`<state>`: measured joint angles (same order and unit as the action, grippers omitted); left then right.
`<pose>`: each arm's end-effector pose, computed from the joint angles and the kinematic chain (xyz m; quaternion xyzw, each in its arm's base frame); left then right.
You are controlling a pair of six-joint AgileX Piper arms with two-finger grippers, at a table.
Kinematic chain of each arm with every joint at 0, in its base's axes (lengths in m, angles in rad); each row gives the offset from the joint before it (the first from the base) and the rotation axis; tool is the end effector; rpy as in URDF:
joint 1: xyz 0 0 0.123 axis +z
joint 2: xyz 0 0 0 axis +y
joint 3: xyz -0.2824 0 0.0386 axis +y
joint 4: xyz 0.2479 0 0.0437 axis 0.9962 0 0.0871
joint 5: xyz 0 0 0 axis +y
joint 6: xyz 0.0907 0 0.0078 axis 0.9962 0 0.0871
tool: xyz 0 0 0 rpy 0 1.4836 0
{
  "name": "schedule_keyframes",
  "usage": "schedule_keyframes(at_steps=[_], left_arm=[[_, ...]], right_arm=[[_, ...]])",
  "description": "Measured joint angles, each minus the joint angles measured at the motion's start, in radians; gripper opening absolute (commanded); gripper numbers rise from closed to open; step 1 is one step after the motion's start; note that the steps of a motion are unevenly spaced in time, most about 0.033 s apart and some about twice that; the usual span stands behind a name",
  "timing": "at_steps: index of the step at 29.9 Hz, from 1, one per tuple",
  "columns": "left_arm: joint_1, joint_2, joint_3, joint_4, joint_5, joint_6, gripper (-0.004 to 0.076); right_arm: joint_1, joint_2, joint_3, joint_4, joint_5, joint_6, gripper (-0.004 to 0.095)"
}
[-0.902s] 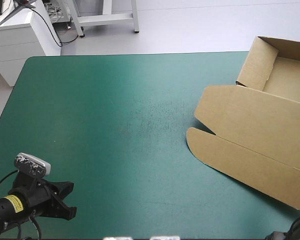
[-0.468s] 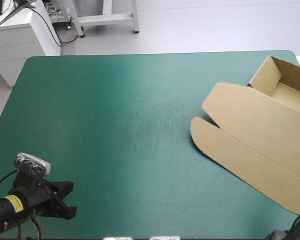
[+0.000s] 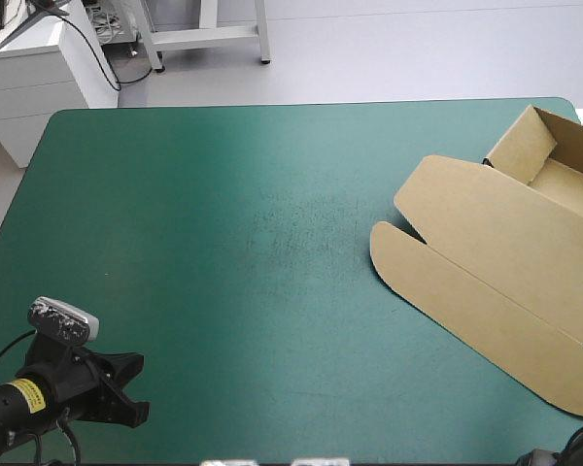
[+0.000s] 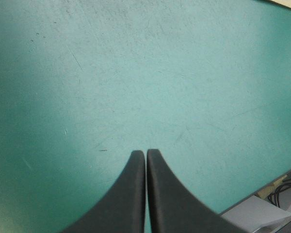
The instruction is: Fold the box
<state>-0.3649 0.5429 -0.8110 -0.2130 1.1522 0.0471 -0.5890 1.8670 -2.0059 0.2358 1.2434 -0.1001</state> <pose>0.0577 -0.0409 0.3463 0.1851 0.9020 -0.1643 0.3537 0.3488 -0.2088 0.3843 0.2370 0.9254 0.0189 0.2951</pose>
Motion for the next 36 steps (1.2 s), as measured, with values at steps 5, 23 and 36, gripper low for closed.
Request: schedule_keyframes(at_steps=[5, 23, 36], left_arm=[[0.000, 0.000, 0.000, -0.002, -0.003, 0.000, -0.0008], [0.000, -0.069, 0.001, 0.018, -0.084, 0.004, -0.0008], [0.000, -0.307, 0.091, 0.126, -0.114, 0.004, -0.0008]], right_arm=[[0.108, -0.191, 0.118, 0.043, 0.001, -0.060, 0.0012], [0.617, -0.747, 0.631, -0.063, -0.017, -0.051, 0.0000], [0.625, -1.271, 1.115, -0.072, -0.229, -0.076, 0.0000]])
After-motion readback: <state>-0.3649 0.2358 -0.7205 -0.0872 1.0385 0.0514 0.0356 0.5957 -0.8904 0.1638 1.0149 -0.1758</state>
